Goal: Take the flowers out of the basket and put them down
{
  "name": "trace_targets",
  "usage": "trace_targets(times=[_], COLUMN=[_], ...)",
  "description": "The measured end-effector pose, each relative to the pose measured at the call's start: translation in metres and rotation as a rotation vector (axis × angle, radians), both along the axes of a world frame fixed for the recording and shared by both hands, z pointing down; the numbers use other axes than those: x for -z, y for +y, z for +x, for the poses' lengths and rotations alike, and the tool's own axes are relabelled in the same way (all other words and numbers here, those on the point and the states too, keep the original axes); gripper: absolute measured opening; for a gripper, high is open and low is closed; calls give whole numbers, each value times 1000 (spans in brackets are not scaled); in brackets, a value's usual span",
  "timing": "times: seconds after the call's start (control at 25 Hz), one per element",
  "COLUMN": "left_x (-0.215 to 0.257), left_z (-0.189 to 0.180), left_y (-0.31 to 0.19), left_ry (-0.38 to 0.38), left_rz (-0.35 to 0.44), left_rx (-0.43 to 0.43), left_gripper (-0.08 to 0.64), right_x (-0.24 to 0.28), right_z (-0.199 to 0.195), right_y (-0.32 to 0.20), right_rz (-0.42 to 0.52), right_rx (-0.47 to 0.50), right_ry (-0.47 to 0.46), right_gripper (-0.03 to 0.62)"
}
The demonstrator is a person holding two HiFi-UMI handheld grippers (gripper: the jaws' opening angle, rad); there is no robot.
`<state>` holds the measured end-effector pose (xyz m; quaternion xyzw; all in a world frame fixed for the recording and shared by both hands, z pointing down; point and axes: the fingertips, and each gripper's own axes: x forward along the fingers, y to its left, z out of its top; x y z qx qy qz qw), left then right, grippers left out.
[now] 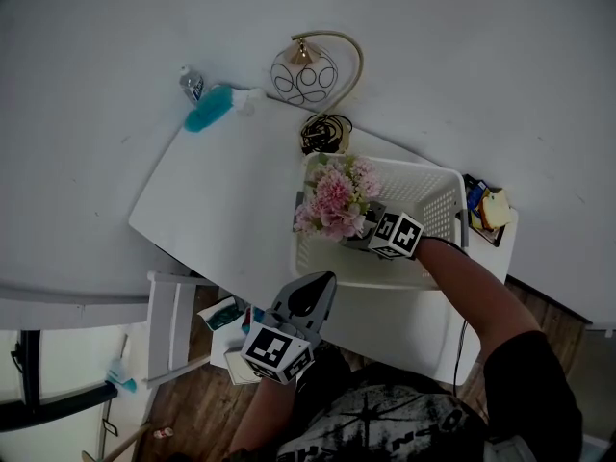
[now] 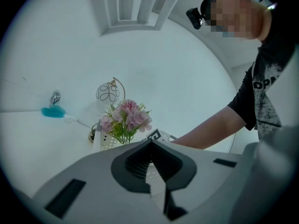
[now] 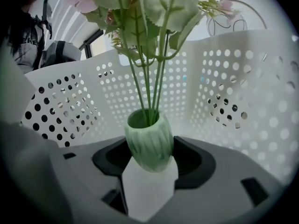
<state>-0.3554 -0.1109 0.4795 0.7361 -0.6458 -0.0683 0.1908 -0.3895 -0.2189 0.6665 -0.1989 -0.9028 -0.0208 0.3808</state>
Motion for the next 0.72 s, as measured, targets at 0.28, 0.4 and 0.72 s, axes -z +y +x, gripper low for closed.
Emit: trace_targets(times=[0.28,0.4,0.72], left_x=[0,0,6], left_z=[2,1,4], left_y=[-1,-1,-3], left_ry=[-1,4,-2], left_rz=[9,-10,14], left_rx=[-3,2,-16], left_gripper=[14,14,14], right_x=[1,5,31], right_z=[4,4,9], right_y=[6,8,-2], right_rz=[-9,-13,-34], right_rx=[22,24,-38], right_ry=[7,5,-27], right_gripper=[264,265,265])
